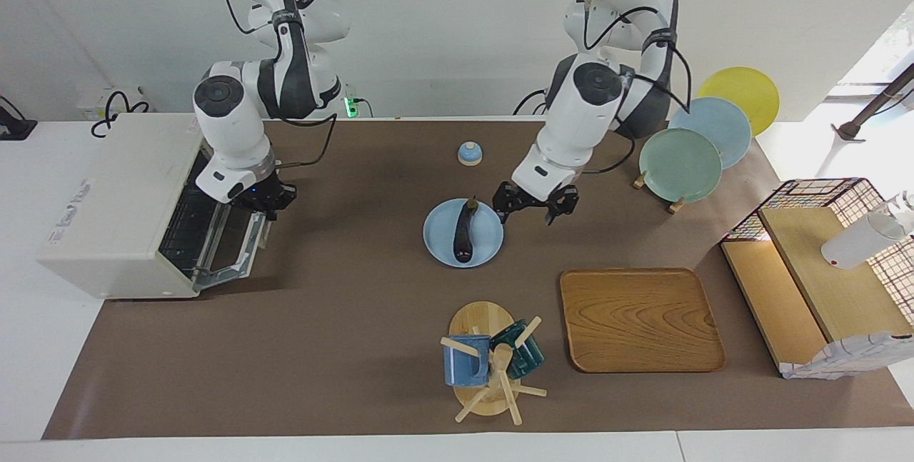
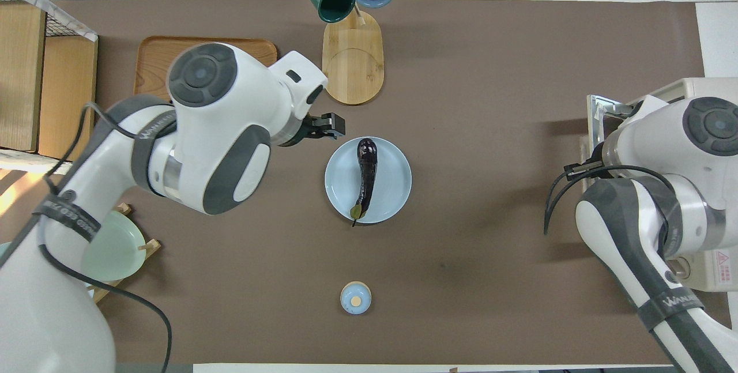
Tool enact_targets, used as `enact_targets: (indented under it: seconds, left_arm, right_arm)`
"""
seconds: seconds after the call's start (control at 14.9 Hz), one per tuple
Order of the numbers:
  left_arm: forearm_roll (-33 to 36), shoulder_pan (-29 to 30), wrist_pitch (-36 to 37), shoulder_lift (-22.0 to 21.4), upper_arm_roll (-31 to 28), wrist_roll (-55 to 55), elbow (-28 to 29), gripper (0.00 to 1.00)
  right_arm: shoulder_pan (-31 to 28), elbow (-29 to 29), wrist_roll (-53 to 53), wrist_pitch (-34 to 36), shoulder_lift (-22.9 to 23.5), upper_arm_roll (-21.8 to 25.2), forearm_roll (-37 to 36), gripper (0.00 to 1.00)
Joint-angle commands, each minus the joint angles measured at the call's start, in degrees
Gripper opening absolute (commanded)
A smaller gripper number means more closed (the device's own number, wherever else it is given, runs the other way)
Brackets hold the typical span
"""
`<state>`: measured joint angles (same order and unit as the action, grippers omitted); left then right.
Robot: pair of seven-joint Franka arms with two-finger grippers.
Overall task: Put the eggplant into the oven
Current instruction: 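Release the eggplant onto the plate while the right gripper opens the oven door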
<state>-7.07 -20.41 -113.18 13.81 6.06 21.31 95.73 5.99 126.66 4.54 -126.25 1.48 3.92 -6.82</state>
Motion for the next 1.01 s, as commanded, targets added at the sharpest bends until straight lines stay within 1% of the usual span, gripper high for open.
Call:
enact_targets:
  seconds: [0.0,0.13,0.34,0.47,0.54,0.61,0.74,0.88,0.94]
  left_arm:
    - [-0.8,6.8,6.4,-1.1,0.4,-7.2,-2.7,1.00]
    - [-0.3,9.9,9.8,-2.0,-0.1,-10.3,-3.6,1.00]
    - [1.9,14.7,10.7,-3.4,-0.2,-12.3,-3.4,1.00]
    - [5.4,15.6,11.0,-4.0,-0.3,-13.9,-2.8,1.00]
    - [6.3,16.1,11.4,-4.2,-0.3,-15.4,-2.8,1.00]
    - [6.4,16.4,12.0,-4.8,-0.3,-15.9,-2.8,1.00]
    - [6.8,16.4,13.7,-6.5,-0.4,-16.1,-2.8,1.00]
    - [9.3,16.3,15.4,-8.7,-0.4,-16.8,-2.9,1.00]
    - [9.4,16.3,16.9,-9.8,-0.4,-16.9,-2.9,1.00]
  right_arm:
    - [-1.1,2.6,-1.1,-6.1,0.8,0.7,-1.2,0.00]
    - [-1.1,4.1,-1.3,-9.1,1.9,0.7,-1.2,0.00]
    - [-0.7,4.2,-1.6,-9.3,2.3,0.7,-1.2,0.00]
    - [0.8,4.2,-4.9,-9.5,3.1,0.7,-1.2,0.00]
    - [1.2,4.1,-6.1,-9.6,3.5,0.4,-1.2,0.00]
    - [3.0,4.1,-7.9,-10.5,3.6,0.2,-1.0,0.00]
    - [6.4,2.1,-11.9,-8.8,3.7,0.2,0.7,0.00]
    - [8.2,-2.1,-13.3,-3.9,3.3,0.2,4.1,0.00]
    - [8.4,-4.3,-13.3,-2.0,3.2,0.0,6.8,0.09]
